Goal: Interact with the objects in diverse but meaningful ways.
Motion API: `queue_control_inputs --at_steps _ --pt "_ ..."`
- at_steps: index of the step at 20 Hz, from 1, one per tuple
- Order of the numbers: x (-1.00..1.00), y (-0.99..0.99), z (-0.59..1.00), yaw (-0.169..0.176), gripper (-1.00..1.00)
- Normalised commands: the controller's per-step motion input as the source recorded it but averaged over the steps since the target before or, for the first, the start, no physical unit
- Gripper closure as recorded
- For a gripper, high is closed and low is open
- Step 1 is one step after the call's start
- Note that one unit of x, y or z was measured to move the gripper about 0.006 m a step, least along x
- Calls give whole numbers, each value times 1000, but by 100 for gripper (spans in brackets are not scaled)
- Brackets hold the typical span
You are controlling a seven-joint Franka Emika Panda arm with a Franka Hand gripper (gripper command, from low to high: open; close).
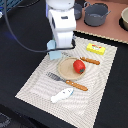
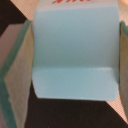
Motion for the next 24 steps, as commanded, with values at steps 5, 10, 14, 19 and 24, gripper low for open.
queue_control_inputs --at_steps 5,10,14,19,24 --pt "-683 -45 -272 21 100" --pt "-759 81 -263 30 100" --pt "-752 161 -243 31 100" --pt "-567 15 -189 18 -100" --pt "-334 0 531 5 -100"
